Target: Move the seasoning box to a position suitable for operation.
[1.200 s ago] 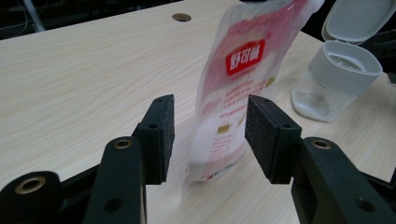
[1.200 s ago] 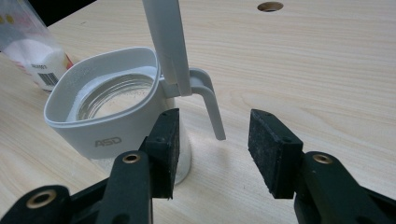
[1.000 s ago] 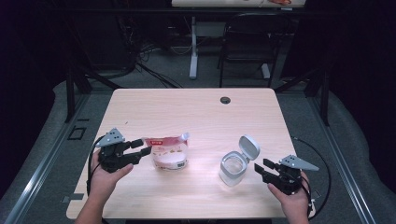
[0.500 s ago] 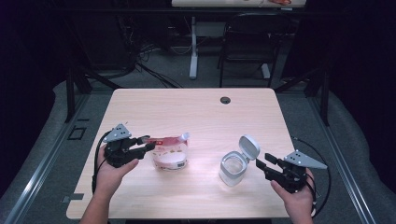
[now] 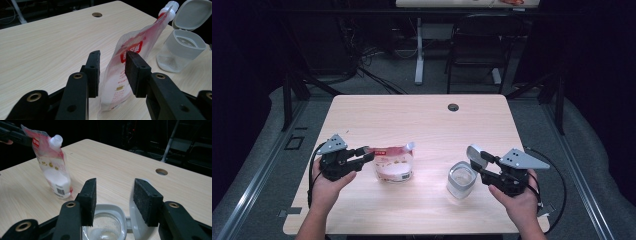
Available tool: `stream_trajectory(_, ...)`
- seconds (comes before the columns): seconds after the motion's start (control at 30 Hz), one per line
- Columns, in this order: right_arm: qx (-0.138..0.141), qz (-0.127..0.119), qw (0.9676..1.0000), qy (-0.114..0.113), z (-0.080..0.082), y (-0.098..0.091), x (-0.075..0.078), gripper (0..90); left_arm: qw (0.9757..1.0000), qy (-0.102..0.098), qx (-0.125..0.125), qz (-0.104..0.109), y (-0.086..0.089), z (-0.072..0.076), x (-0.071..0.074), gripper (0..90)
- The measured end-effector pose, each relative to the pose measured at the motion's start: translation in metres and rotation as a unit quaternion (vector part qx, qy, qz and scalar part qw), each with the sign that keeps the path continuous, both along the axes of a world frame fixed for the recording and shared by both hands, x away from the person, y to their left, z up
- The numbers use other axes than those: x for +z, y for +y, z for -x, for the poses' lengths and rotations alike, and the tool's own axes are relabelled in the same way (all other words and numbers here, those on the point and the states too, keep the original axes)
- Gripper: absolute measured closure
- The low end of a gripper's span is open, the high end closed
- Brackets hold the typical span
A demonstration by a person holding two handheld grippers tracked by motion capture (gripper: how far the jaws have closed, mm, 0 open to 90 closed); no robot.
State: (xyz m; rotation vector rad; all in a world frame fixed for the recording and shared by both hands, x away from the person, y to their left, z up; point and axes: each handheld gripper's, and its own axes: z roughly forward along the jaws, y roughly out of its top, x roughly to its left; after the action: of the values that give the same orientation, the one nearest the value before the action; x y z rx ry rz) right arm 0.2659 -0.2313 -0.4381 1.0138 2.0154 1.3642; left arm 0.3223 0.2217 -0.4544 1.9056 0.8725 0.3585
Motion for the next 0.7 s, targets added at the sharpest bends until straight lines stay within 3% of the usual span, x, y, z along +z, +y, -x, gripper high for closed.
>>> stream_trajectory(0.37,0.020,0.011,0.9997,-0.004,-0.007,0.021,0.007,52.3,1.0000,-0.003,0.000,-0.002,-0.001,0.001,-0.001,67.5)
stream_trajectory(0.53,0.037,0.020,0.9991,0.007,-0.017,0.036,0.004,53.5,1.0000,-0.003,0.000,-0.004,-0.002,0.001,-0.001,68.7)
stream_trajectory(0.7,0.064,0.010,0.9976,0.025,-0.032,0.053,-0.004,55.4,1.0000,0.000,-0.003,-0.006,-0.002,0.000,-0.002,69.0)
